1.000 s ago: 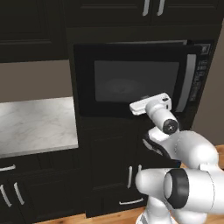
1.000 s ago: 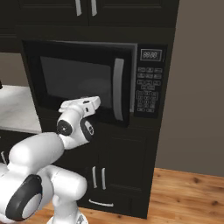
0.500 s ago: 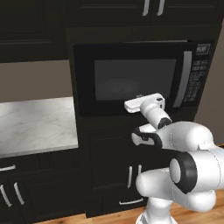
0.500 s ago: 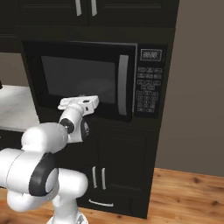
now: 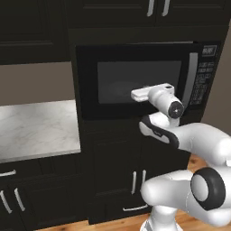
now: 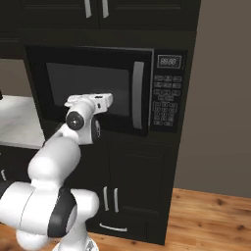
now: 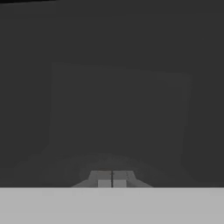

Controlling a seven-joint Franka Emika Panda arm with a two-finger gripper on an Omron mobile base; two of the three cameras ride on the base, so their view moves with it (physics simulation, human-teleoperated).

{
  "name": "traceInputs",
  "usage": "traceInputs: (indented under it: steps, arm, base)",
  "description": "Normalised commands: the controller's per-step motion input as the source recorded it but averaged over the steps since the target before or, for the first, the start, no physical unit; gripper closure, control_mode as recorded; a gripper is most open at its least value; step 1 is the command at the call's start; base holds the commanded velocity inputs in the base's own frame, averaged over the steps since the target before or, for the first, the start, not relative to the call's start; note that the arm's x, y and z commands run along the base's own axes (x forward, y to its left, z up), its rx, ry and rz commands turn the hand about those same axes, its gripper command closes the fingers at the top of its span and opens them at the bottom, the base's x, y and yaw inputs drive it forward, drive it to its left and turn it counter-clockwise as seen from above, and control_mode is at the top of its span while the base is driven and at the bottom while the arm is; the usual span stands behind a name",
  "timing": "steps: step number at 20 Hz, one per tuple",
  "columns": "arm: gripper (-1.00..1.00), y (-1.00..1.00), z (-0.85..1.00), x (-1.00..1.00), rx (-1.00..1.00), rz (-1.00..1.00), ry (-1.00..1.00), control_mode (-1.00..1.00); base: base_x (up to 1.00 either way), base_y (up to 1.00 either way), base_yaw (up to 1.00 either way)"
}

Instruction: Transport the shrimp from the fridge to the microwave and turn on the microwave.

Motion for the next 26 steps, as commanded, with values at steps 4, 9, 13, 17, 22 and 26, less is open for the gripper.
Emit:
traceInputs:
  steps: [4, 9, 13, 17, 22, 26]
  arm:
    - [1.00, -0.21, 0.62, 0.00, 0.00, 0.01, 0.27, -1.00]
    - [1.00, -0.10, 0.41, 0.28, 0.00, 0.00, 0.29, -1.00]
    - [1.00, 0.00, 0.02, 0.74, 0.00, 0.00, 0.17, -1.00]
    - [1.00, 0.00, -0.10, 0.88, 0.00, 0.00, 0.02, -1.00]
    - [1.00, 0.00, -0.28, 0.62, 0.00, 0.02, -0.04, -1.00]
    - [1.00, -0.16, -0.31, 0.11, 0.01, 0.11, -0.21, -1.00]
  base:
    - [0.00, 0.00, 0.00]
    - [0.00, 0.00, 0.00]
    - [0.00, 0.00, 0.00]
    - [0.00, 0.00, 0.00]
    - [0.00, 0.00, 0.00]
    - [0.00, 0.00, 0.00]
